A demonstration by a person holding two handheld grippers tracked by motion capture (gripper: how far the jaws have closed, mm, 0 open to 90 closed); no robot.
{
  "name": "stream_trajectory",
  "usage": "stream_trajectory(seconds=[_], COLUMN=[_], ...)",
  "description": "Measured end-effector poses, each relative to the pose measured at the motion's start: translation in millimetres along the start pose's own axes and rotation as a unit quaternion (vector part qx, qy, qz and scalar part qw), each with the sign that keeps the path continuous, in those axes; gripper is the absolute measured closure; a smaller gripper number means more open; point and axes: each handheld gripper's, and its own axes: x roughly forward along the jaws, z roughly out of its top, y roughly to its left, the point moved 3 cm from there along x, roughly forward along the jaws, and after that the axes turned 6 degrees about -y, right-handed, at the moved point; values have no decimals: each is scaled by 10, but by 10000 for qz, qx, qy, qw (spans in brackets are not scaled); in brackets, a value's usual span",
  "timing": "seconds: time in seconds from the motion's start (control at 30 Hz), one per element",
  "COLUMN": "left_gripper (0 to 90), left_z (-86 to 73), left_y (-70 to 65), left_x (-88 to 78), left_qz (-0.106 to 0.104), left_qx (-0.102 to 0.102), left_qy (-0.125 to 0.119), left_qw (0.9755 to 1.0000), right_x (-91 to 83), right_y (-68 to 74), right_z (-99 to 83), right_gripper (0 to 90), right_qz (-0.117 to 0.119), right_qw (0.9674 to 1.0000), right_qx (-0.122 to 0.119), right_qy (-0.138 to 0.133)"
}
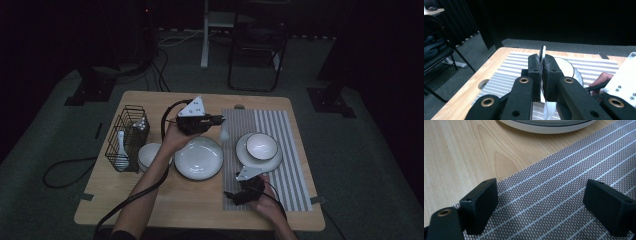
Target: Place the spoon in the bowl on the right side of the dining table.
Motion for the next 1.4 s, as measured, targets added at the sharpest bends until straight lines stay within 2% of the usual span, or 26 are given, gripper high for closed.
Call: stream_trajectory(seconds=[0.27,0.57,0.9,1.03,1.2,1.4], left_gripper=[867,867,867,867,867,867], left_z=[-8,-47,-45,-39,-41,-86], left_y=[-29,-63,-60,-79,-111,-114], left_x=[221,473,696,774,888,1002], left_qz=[-211,-410,-512,-521,-546,-558], left_qx=[-60,-85,-157,-245,-292,-351], left_qy=[-99,-23,-22,-162,-196,-149], left_qw=[9997,9991,9986,9982,9979,9977], right_x=[-1,-1,0,0,0,0], right_y=[1,2,2,2,2,1], right_z=[0,0,1,1,0,0], right_gripper=[126,126,125,125,125,125], right_qz=[4,4,5,9,2,3], right_qw=[10000,10000,10000,10000,10000,10000], right_qx=[2,7,5,5,2,1], right_qy=[3,3,0,0,0,0])
